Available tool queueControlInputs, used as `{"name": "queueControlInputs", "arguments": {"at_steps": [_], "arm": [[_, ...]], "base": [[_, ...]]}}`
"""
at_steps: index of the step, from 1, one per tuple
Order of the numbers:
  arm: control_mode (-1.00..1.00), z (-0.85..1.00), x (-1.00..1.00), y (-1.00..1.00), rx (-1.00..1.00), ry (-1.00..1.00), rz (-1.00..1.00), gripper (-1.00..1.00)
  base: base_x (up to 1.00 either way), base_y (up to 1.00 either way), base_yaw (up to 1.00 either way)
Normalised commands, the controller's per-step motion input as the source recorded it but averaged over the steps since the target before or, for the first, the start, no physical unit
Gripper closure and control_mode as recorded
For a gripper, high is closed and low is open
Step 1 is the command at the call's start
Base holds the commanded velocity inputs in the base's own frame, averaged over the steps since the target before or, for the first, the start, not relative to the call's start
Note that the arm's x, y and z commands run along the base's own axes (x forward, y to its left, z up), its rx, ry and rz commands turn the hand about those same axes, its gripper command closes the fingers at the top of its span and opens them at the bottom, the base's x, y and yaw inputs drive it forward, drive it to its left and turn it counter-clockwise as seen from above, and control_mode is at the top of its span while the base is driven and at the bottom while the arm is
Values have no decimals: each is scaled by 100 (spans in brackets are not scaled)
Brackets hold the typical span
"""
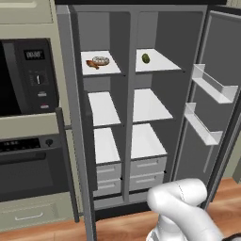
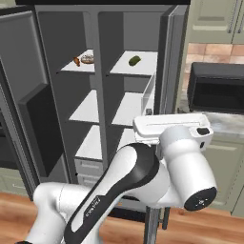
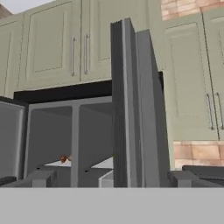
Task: There's a chicken drumstick in the fridge that needs to be moved to the freezer for freezing. Pick up the chicken drumstick from the fridge, place it on any shelf in the freezer, and close the fridge and freezer doors when done.
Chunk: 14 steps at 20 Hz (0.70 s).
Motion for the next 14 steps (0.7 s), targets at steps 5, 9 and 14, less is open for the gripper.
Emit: {"name": "queueControlInputs", "arguments": {"at_steps": [5,9,14], "arm": [[-100,-36,48,-41,0,-1,0,-100],[-100,-43,41,-50,0,-1,0,-100],[-100,-42,14,-43,0,-3,0,-100]], "base": [[0,0,0],[0,0,0],[0,0,0]]}}
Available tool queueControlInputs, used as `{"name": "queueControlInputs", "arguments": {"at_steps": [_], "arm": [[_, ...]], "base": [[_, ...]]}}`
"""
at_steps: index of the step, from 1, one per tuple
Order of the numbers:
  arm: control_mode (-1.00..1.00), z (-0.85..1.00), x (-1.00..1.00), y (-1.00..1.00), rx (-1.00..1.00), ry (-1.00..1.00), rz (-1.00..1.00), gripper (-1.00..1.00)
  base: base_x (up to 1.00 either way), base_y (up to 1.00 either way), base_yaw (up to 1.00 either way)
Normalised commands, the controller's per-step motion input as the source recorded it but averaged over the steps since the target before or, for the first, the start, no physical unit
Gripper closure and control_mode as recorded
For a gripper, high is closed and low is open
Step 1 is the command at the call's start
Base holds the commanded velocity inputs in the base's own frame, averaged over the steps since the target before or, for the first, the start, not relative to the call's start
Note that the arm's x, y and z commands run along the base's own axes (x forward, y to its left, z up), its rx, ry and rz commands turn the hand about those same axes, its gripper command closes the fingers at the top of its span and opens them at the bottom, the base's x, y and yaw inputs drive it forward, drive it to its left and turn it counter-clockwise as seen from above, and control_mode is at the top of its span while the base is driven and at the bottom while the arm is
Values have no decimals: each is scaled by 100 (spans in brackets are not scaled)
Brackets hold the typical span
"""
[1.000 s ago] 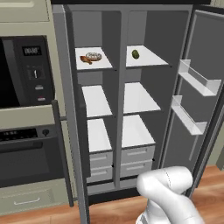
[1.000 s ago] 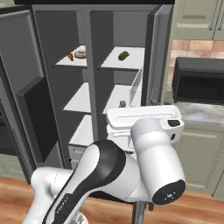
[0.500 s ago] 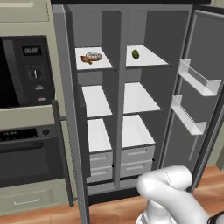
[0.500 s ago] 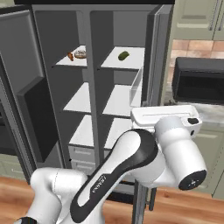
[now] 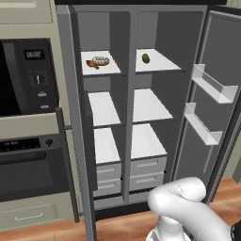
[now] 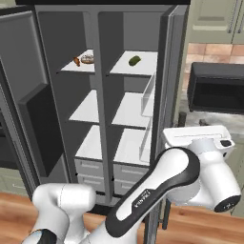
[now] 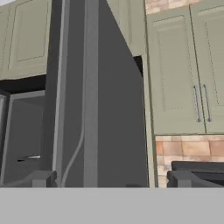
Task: There's a chicken drumstick in the fridge that needs to be moved to the freezer for freezing. Pick up the chicken drumstick from the fridge, place it on any shelf in the freezer, and close the fridge and freezer doors when done.
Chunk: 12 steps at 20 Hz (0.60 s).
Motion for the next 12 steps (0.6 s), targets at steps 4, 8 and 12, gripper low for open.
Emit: {"name": "queueControlInputs", "arguments": {"at_steps": [4,8,12], "arm": [[-100,-64,10,-26,0,-2,0,-100],[-100,-66,29,-27,0,-1,0,-100],[-100,-68,27,-34,1,-1,0,-100]], "base": [[0,0,0],[0,0,0],[0,0,0]]}}
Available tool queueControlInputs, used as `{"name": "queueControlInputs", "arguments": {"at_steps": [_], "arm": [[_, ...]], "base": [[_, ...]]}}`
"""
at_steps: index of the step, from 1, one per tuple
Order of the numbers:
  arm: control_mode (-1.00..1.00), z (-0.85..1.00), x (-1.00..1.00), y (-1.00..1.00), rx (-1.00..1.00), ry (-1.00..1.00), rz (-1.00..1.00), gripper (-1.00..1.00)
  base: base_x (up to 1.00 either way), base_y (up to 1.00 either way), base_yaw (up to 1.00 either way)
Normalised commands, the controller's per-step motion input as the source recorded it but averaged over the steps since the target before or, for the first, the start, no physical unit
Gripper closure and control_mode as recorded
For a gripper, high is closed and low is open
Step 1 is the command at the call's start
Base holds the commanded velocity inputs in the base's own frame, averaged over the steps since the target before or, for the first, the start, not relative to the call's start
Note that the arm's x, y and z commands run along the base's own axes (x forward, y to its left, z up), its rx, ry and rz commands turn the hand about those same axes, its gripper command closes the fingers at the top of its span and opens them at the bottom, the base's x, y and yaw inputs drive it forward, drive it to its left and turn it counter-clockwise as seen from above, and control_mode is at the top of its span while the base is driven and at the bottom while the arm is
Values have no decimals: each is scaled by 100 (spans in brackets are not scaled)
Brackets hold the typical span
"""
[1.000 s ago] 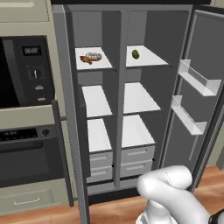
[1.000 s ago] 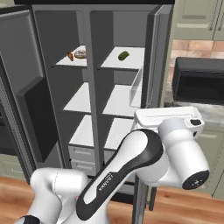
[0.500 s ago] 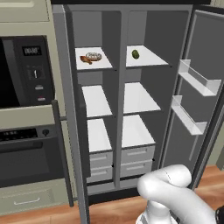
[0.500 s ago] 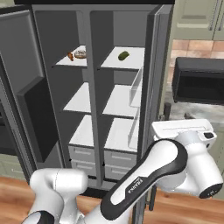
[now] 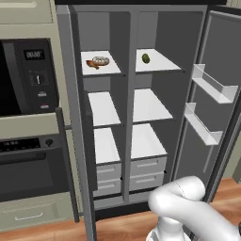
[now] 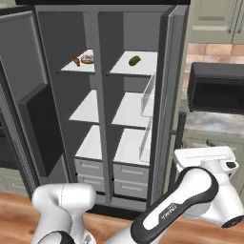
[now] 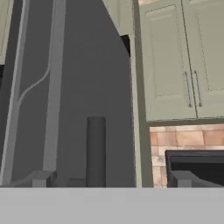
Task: There's a chicken drumstick in the fridge that needs to be moved to the freezer for freezing. Pick up the chicken drumstick from the fridge, place it on any shelf in the freezer, and close the fridge and freezer doors when done.
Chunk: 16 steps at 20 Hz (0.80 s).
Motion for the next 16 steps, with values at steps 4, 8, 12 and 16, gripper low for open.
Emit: {"name": "queueControlInputs", "arguments": {"at_steps": [4,8,12,16], "arm": [[-100,-60,30,-20,0,0,0,-100],[-100,-48,41,-7,0,1,0,-100],[-100,-48,37,0,0,0,2,-100],[-100,-38,38,-17,0,0,5,-100]], "base": [[0,0,0],[0,0,0],[0,0,0],[0,0,0]]}}
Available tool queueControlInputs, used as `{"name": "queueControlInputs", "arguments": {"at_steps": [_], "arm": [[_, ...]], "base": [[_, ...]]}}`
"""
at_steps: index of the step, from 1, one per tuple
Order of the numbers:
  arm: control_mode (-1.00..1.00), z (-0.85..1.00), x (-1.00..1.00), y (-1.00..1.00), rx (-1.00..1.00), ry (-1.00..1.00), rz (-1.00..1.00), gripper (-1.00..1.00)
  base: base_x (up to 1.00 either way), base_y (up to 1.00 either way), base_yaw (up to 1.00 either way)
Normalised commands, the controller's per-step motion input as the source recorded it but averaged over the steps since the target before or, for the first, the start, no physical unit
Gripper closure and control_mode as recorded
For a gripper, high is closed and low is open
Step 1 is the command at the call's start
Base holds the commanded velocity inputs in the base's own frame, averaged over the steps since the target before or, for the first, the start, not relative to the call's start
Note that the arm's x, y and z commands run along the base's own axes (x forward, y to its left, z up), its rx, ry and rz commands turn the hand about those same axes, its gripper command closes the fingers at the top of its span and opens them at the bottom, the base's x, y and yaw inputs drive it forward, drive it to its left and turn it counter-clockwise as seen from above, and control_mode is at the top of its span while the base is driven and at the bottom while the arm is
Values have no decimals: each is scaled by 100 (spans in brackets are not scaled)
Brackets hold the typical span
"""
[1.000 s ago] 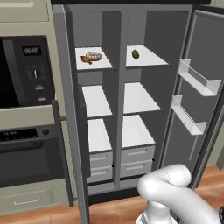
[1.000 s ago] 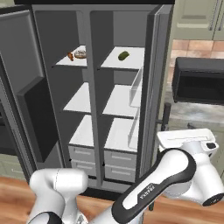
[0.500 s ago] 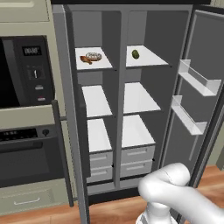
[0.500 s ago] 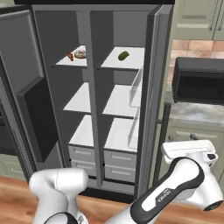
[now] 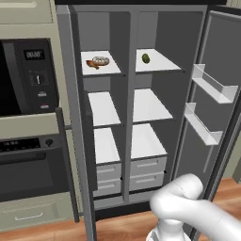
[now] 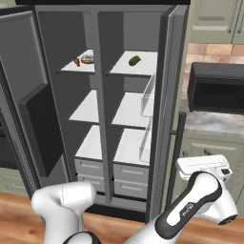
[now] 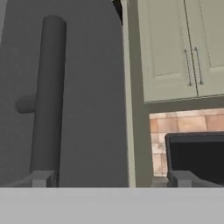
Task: There's a chicken drumstick in the fridge that needs to be moved to the freezer for freezing. Pick up the chicken drumstick from the fridge, place it on any shelf in the freezer, and close the fridge and freezer doors when done.
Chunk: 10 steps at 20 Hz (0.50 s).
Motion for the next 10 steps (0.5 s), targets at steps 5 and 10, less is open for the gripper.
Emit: {"name": "queueControlInputs", "arguments": {"at_steps": [5,10], "arm": [[-100,-50,46,-3,1,0,5,-100],[-100,-43,41,-10,0,0,4,-100]], "base": [[0,0,0],[0,0,0]]}}
